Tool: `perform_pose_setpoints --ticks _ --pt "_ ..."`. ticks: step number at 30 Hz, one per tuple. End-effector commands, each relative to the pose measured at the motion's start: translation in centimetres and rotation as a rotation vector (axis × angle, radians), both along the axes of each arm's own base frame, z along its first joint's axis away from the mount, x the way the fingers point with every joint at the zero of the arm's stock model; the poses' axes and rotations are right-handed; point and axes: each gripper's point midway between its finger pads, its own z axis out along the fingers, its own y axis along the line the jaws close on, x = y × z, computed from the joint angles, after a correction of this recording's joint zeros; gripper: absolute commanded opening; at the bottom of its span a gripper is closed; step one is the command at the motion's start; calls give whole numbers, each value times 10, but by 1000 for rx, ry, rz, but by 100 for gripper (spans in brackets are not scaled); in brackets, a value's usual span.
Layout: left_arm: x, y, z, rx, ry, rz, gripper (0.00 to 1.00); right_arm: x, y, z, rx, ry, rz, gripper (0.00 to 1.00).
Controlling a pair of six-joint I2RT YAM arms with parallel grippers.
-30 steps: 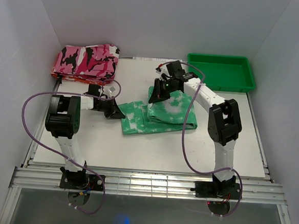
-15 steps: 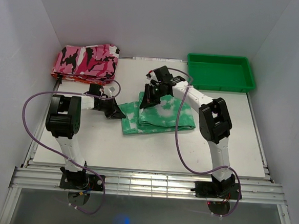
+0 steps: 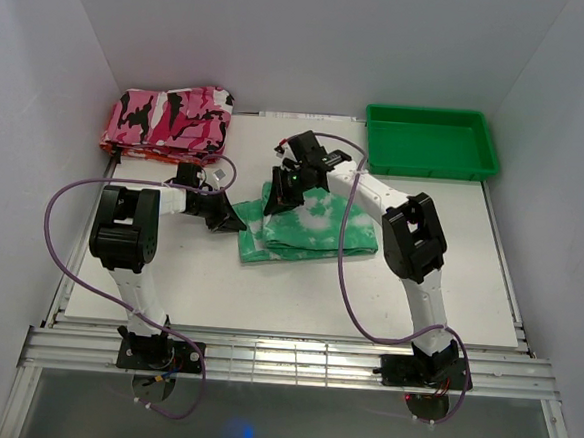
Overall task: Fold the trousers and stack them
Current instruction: Fold the trousers
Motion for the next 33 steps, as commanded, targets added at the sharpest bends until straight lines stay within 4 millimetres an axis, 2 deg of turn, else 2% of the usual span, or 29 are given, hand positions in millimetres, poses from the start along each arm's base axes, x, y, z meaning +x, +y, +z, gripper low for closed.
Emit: perform_pose_setpoints --ticks 1,13,24,33 --pt "-2 14 -29 147 17 43 0 -7 18 30 71 -21 27 8" --pt "-2 13 -29 138 11 51 0 -18 38 35 91 -1 33 8" --pt "-5 12 -29 132 11 55 0 -26 58 27 72 10 21 8" --pt "-6 12 -30 133 17 58 0 -25 70 18 57 11 -1 8"
